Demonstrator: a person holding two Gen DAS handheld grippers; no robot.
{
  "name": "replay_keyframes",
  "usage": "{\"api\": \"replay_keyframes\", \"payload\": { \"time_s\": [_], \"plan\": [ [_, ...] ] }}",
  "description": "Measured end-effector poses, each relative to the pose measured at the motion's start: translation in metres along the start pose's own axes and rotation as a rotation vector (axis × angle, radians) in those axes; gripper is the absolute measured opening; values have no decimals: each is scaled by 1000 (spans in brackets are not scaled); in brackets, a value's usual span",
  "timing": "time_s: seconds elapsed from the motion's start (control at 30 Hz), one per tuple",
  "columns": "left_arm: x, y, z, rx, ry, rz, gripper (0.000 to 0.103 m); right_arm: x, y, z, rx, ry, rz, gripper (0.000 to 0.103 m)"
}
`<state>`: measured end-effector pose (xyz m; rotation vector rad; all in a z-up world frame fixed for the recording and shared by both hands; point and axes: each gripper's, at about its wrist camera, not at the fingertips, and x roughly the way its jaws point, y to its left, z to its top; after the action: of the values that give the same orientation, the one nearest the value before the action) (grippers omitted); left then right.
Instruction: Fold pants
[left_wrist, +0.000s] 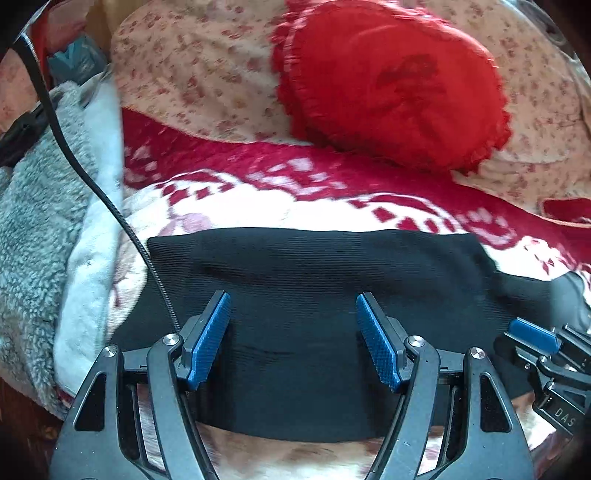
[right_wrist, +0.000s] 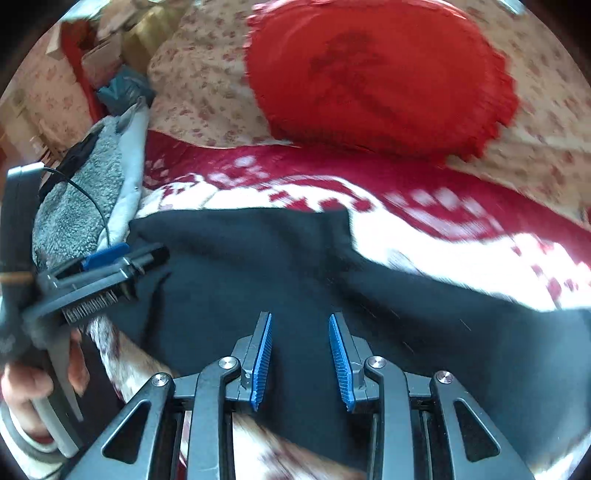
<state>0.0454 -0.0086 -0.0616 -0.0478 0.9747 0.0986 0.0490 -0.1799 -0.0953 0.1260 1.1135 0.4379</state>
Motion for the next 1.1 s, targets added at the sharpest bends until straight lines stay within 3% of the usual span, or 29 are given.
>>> {"api": "replay_keyframes", "payload": {
  "time_s": [0.27, 0.4, 0.7, 0.77, 0.83, 0.93, 1.1],
  "plan": [
    [5, -72, -3, 128, 27, -100, 70, -80, -96, -66, 229, -75, -129, 32],
    [7, -107, -3, 182, 21, -134, 70, -116, -151, -95, 394, -127, -194, 40],
    [15, -154, -3, 270, 26, -149, 70, -112, -221, -92, 576, -146, -147, 40],
    [17, -156, -4, 270, 32, -147, 70, -106, -222, -86, 570, -163, -140, 29],
    [19, -158, -3, 265, 38, -147, 70, -106, -219, -83, 543, -169, -193, 11],
    [16, -163, -1, 273, 34, -150, 70, -115, -216, -82, 508, -186, -236, 6],
    [8, -173, 1, 285, 3, -160, 70, -133, -212, -86, 454, -182, -353, 5]
  ]
}}
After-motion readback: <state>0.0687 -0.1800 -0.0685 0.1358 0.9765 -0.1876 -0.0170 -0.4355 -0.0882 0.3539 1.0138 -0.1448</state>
